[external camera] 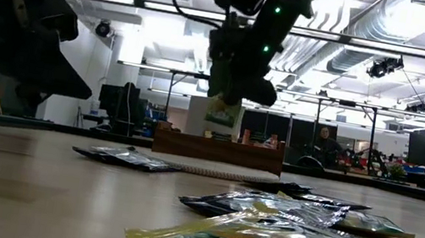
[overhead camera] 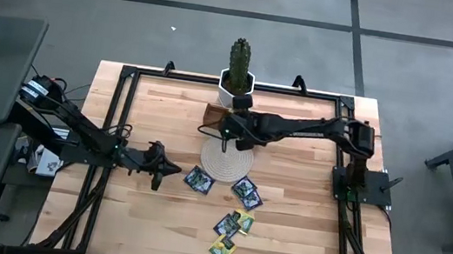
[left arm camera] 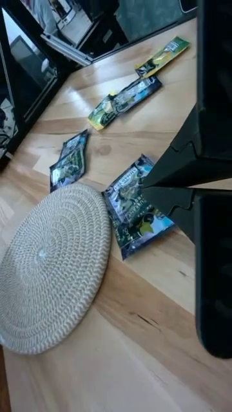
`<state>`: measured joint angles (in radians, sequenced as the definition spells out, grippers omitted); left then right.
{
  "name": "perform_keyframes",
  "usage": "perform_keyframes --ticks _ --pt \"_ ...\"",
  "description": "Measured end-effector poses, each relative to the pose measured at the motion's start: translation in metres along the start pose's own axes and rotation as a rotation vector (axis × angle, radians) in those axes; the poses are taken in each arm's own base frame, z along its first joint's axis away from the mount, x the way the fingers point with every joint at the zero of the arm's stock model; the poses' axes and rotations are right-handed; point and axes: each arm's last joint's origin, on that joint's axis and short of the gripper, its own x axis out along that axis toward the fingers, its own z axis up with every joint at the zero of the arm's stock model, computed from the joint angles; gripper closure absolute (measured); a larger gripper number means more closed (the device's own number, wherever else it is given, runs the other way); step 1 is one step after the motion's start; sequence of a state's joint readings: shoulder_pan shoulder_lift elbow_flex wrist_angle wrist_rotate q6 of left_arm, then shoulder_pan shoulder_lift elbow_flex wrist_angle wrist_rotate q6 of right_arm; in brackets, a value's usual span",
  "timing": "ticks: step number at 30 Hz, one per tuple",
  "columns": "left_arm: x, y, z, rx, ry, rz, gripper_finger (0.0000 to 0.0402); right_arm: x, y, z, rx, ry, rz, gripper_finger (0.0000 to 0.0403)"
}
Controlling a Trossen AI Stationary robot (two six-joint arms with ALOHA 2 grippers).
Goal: Pick & Place Tea
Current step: Put the yellow tea bag into the middle section of the wooden organizer
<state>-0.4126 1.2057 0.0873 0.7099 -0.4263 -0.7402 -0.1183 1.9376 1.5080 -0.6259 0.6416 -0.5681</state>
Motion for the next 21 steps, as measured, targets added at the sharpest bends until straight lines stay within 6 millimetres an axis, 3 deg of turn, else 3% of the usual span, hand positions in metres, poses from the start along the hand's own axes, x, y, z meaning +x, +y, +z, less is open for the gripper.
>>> perform_keyframes --ticks 10,21 --pt "0.000 0.000 -0.001 -0.001 0.014 -0.011 0.0401 0.032 -0.005 -0.010 -0.036 0.047 0.049 0.0402" --pt "0.000 0.000 -0.001 0.004 0.020 -0.015 0.0401 0.036 -0.005 -0.010 -0.031 0.001 0.119 0.0403"
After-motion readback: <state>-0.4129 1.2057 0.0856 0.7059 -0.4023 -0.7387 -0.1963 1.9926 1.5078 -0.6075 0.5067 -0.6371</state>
